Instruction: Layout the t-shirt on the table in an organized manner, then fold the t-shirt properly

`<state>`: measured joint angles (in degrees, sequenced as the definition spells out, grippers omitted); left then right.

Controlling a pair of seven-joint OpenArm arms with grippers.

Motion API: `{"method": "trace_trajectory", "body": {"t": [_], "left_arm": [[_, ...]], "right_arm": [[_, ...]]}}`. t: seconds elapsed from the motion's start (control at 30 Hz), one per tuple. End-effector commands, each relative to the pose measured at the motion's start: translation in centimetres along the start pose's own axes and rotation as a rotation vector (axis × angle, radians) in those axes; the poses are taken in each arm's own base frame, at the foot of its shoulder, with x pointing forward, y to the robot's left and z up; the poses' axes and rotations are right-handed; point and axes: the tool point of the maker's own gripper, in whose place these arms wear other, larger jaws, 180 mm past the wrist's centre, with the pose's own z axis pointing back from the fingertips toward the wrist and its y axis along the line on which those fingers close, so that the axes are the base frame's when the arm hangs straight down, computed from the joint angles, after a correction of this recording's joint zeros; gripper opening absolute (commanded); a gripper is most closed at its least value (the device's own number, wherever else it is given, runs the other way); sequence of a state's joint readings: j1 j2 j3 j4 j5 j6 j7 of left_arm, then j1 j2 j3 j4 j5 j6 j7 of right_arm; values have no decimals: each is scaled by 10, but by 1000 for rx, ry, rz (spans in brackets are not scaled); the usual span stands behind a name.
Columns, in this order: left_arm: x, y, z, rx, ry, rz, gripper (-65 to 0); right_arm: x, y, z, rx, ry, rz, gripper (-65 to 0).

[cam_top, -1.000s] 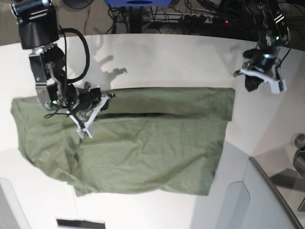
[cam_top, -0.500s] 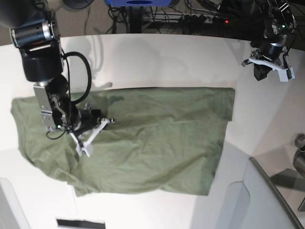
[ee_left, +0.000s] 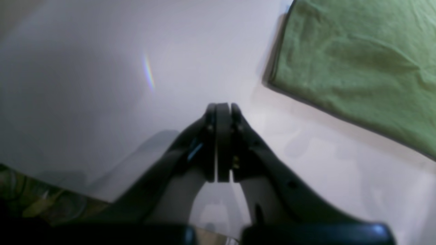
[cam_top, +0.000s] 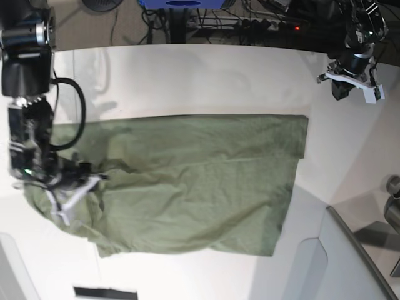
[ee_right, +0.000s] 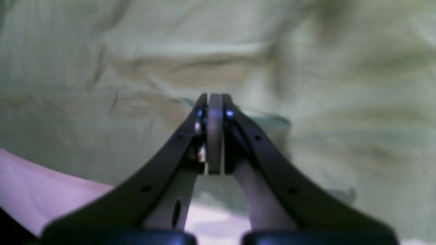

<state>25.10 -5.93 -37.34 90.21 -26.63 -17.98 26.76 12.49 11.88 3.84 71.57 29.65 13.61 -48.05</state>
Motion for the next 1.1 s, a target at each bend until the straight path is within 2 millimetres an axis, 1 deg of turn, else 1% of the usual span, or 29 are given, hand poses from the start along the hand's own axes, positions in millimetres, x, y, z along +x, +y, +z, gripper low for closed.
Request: {"method": "trace_trajectory", "body": {"t": [0.0, 0.07, 0.1, 0.13, 0.2, 0.27, 0.37, 0.4, 0.5, 0.53, 0.57, 0.63, 0.7, 0.8, 0.83, 0.87, 0.9, 0.97, 1.03, 1.07], "left_arm": [[15, 4, 2, 4, -45, -12, -650], [22, 3, 0, 1, -56, -17, -650], [25, 3, -1, 1, -59, -21, -617], [27, 4, -2, 0, -64, -24, -561], [29, 3, -3, -3, -68, -20, -461], [30, 2, -2, -4, -71, -20, -387], [32, 1, -4, -8, -79, -14, -295], [30, 1, -4, -7, -75, -10, -272], [23, 4, -5, -2, -57, -2, -234], [22, 3, -5, -3, -56, 1, -235], [22, 3, -5, -3, -54, 0, -237], [17, 4, -3, -2, -43, -2, -237], [17, 3, -2, -3, -44, -5, -237], [18, 3, -2, -3, -48, -6, -237], [18, 3, -2, -3, -48, -6, -237], [18, 3, -2, -4, -48, -7, -237], [18, 3, -2, -4, -48, -7, -237], [18, 4, -2, -3, -49, -5, -237], [18, 5, -2, -1, -47, -4, -237], [18, 5, -2, 0, -48, -5, -237]], "right_arm": [[7, -24, 18, -35, -43, -62, -650], [-1, -61, 41, -89, -81, -212, -650], [-7, -81, 51, -116, -95, -289, -650], [-12, -100, 61, -147, -104, -349, -650], [-27, -128, 75, -185, -89, -430, -648], [-37, -152, 87, -220, -64, -472, -647], [-52, -171, 94, -241, -22, -518, -647], [-56, -174, 95, -245, -10, -528, -647], [-64, -177, 96, -244, 21, -547, -650], [-67, -177, 97, -245, 31, -545, -650], [-75, -177, 97, -248, 51, -549, -650], [-80, -177, 98, -253, 62, -556, -650], [-88, -171, 98, -238, 111, -564, -650], [-90, -158, 97, -190, 193, -569, -650], [-90, -156, 97, -182, 205, -568, -647], [-86, -155, 97, -177, 196, -567, -645], [-83, -153, 96, -159, 181, -571, -629], [-76, -147, 95, -115, 151, -583, -563], [-70, -142, 96, -70, 121, -594, -458], [-64, -139, 99, -57, 93, -584, -408]]}}
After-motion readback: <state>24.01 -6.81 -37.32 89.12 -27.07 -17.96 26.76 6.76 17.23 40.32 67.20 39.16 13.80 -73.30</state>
